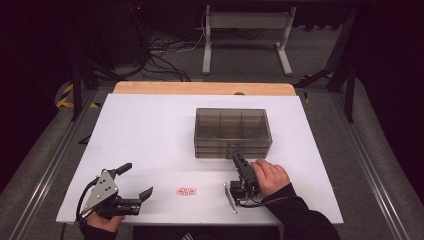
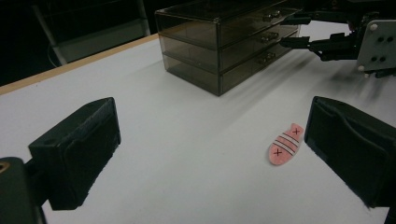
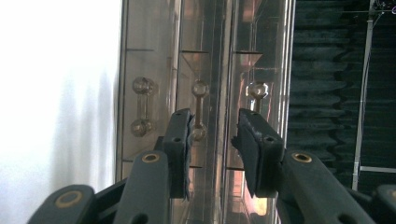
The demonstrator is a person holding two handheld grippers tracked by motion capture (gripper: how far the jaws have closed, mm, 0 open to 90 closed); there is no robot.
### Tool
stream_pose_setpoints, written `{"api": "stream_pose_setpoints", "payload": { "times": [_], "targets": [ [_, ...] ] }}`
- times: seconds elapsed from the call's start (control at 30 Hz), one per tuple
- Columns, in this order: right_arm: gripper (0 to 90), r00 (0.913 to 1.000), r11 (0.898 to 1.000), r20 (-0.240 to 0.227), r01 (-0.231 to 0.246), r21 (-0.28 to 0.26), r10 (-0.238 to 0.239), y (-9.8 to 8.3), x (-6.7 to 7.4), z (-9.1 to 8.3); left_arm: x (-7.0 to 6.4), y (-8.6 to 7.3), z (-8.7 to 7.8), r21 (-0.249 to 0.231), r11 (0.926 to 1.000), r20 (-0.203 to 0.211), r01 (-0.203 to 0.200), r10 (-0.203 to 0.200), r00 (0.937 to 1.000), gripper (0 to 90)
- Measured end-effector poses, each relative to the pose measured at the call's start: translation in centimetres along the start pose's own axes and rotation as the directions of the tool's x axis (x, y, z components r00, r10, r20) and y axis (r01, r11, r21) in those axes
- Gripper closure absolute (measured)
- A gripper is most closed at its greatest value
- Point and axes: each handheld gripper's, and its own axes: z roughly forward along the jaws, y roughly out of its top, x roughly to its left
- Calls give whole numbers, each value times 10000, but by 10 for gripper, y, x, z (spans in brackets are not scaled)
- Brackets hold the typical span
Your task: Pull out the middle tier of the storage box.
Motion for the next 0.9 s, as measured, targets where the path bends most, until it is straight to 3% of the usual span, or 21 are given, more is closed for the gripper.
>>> {"api": "stream_pose_setpoints", "payload": {
  "times": [0.9],
  "targets": [
    [740,10000,9982,32,-65,599,63,2,9,12,0,0,0,32,10000,16,-25,25,10000,46]
  ]
}}
